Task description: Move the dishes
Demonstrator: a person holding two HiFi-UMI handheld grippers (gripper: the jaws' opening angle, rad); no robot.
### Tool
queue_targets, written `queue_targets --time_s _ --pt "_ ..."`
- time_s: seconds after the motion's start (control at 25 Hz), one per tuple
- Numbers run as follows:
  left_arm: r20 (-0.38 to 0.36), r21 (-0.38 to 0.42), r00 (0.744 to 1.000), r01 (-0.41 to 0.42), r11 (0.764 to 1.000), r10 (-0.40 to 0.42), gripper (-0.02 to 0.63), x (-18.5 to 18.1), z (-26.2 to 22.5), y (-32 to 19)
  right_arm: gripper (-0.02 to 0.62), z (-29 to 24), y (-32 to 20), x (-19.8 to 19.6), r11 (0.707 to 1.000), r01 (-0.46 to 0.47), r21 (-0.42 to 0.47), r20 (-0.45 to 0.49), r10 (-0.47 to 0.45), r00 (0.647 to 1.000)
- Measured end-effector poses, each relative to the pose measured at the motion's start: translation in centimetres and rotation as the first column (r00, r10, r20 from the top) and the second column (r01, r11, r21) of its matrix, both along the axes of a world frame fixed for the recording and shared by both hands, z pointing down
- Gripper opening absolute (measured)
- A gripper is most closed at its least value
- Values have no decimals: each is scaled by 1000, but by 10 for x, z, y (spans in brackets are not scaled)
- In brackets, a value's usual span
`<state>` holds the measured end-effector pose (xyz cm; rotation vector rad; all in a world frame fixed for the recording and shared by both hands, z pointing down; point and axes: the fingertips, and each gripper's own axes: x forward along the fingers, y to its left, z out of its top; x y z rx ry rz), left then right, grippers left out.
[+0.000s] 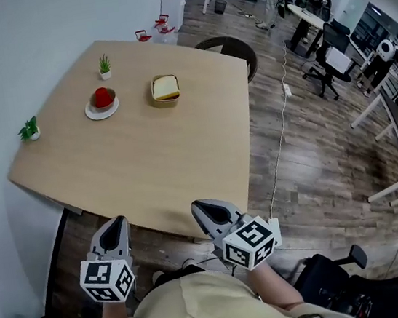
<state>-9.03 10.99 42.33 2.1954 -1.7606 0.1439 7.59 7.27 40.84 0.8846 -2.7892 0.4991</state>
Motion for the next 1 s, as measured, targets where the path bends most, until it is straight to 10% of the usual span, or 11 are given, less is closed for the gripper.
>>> queue_targets --time_s 0.36,0.6,1.0 --pt "5 10 998 64 998 -64 120 13 -12 -33 17 14 -3 18 997 75 -34 33 -74 997" --pt "-122 26 988 103 994 -99 182 12 -25 -57 17 29 -7 36 998 21 -52 25 -20 999" --pt "-21 20 1000 -6 1000 6 201 32 -9 -122 17 40 -23 59 989 -125 -84 -25 124 992"
